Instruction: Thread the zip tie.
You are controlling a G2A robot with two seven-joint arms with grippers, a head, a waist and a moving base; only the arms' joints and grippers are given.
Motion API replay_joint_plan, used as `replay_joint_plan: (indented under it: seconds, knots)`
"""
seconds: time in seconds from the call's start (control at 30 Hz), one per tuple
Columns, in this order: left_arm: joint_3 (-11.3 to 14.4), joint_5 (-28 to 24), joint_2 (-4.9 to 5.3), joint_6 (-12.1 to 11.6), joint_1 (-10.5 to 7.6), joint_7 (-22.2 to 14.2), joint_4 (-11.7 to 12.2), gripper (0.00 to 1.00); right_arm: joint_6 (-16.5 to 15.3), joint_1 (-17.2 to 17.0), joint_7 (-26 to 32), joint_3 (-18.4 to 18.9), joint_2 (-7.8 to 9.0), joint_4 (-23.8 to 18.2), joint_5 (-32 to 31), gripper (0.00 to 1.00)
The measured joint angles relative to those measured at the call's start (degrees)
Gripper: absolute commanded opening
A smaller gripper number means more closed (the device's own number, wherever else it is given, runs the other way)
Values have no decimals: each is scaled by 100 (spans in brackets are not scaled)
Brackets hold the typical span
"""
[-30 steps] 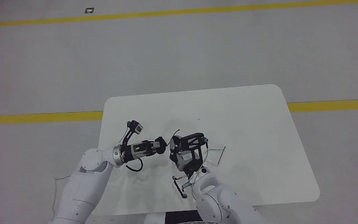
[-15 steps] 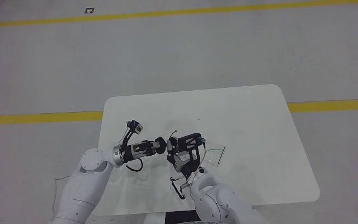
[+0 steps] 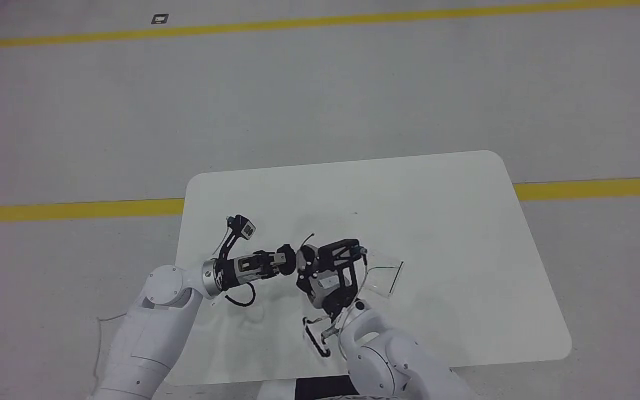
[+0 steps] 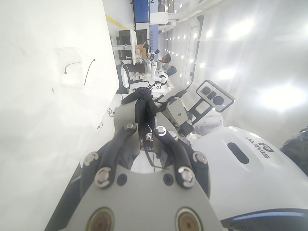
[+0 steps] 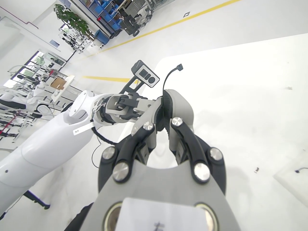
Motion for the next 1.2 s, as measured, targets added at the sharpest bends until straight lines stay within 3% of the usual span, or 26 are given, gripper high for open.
replay_joint_plan:
  seconds: [1.2]
  knots:
    - [0, 0, 0, 0, 0, 0, 0, 0, 0, 4, -3, -4, 36, -51, 101, 0]
